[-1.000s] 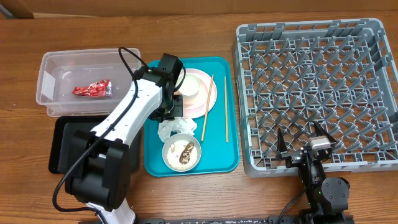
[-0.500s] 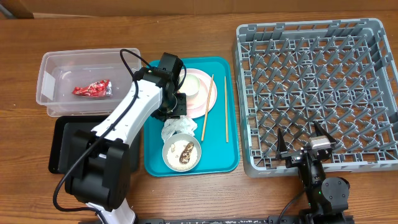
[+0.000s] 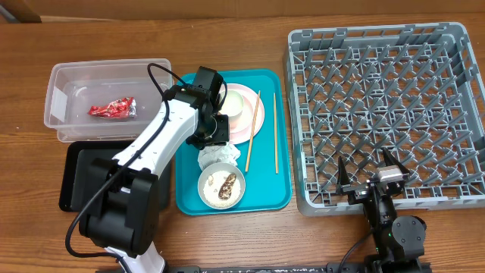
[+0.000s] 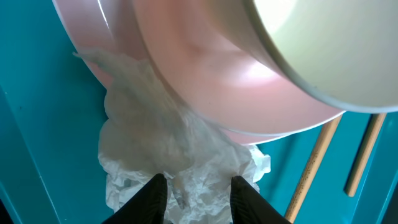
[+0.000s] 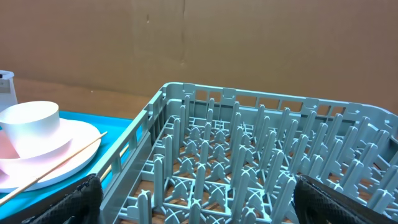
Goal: Sort waste into correct bins and load items into the dishwasher
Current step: 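Reach the left gripper to the white tissues and pinch them, then lift the tissues with the left gripper and drop them into the clear bin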
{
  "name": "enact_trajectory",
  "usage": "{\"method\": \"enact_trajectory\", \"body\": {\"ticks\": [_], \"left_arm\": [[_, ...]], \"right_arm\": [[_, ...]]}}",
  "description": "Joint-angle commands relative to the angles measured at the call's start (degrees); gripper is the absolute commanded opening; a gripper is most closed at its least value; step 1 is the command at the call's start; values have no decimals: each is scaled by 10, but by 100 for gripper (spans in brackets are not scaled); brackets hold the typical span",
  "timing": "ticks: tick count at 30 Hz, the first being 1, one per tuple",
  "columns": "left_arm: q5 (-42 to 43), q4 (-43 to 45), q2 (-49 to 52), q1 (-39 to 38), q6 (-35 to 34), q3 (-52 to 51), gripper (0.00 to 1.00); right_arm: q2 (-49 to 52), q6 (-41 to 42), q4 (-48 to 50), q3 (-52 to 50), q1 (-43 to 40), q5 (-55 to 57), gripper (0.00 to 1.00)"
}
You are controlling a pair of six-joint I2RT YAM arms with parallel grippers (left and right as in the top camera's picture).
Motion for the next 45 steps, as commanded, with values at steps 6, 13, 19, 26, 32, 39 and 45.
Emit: {"method": "enact_trajectory", "body": {"ticks": [6, 13, 19, 26, 32, 39, 45], "left_arm": [[31, 3, -15, -4, -7, -11, 44], [31, 35, -14, -5, -7, -45, 45], [56, 49, -14, -5, -10, -56, 40], [56, 48, -15, -5, -10, -56, 16], [55, 45, -15, -5, -10, -56, 4], [53, -15, -22, -3, -10, -11, 4], [-32, -112, -60, 5, -10, 103, 4]], "right_arm": [[-6, 0, 4, -6, 3, 1, 100], [-6, 0, 4, -6, 3, 1, 100], [-6, 0, 4, -6, 3, 0, 100], [-6, 0, 4, -6, 3, 0, 100], [-6, 0, 4, -6, 3, 0, 100], [-6, 0, 4, -6, 3, 0, 100], [-6, 0, 4, -6, 3, 0, 100]]}}
